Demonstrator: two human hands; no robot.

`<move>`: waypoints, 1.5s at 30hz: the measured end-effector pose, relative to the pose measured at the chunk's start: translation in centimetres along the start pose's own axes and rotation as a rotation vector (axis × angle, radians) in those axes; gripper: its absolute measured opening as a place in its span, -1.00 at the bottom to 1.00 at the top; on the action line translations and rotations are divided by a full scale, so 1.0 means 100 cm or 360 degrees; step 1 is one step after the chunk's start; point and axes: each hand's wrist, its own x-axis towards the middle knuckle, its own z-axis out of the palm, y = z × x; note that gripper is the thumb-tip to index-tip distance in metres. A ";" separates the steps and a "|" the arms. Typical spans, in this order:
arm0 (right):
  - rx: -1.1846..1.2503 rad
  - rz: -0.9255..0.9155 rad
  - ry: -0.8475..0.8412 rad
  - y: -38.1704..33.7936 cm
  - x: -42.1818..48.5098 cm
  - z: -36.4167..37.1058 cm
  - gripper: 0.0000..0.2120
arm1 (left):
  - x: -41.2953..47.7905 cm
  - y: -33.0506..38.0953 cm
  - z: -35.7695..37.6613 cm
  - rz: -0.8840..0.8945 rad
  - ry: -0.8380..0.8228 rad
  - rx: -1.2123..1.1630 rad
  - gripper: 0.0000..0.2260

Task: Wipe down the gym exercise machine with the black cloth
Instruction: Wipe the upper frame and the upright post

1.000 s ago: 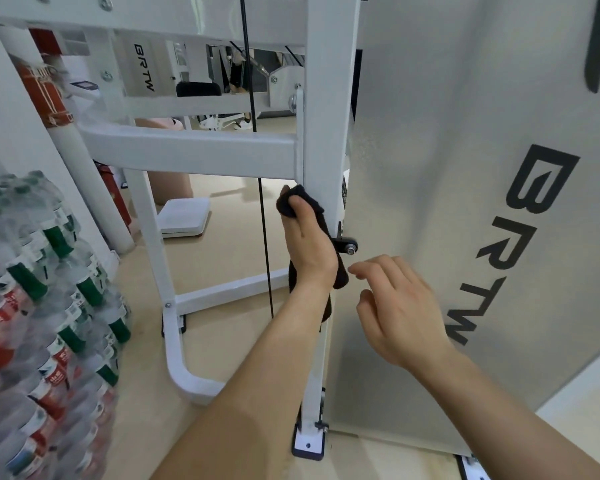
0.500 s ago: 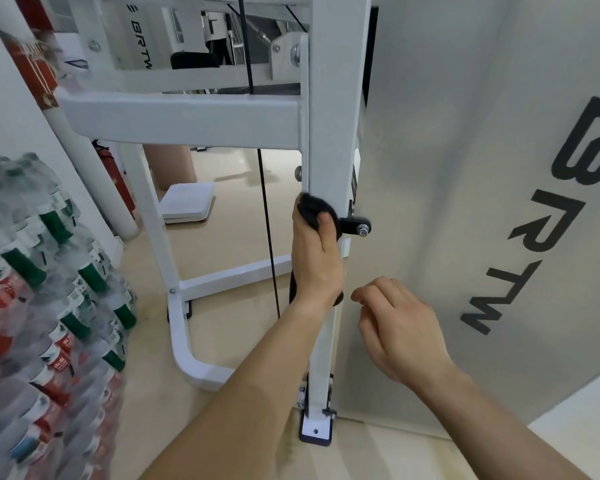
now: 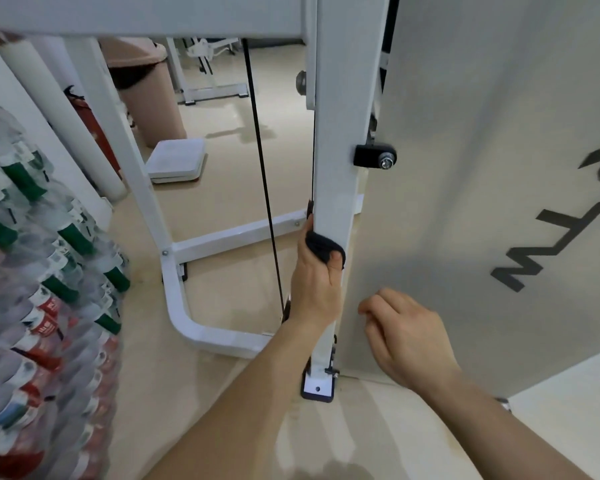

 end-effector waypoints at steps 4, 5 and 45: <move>0.0038 0.0004 0.0034 -0.003 0.003 0.005 -0.81 | 0.026 0.036 -0.003 0.0176 0.0159 -0.0115 -0.37; 0.0053 0.0002 0.0051 -0.004 0.004 0.007 -0.80 | 0.031 0.041 -0.002 0.0219 0.0203 -0.0130 -0.38; 0.0103 0.0665 -0.1747 0.027 -0.132 0.250 -0.70 | -0.093 -0.195 0.070 -0.0172 -0.0009 -0.0009 -0.24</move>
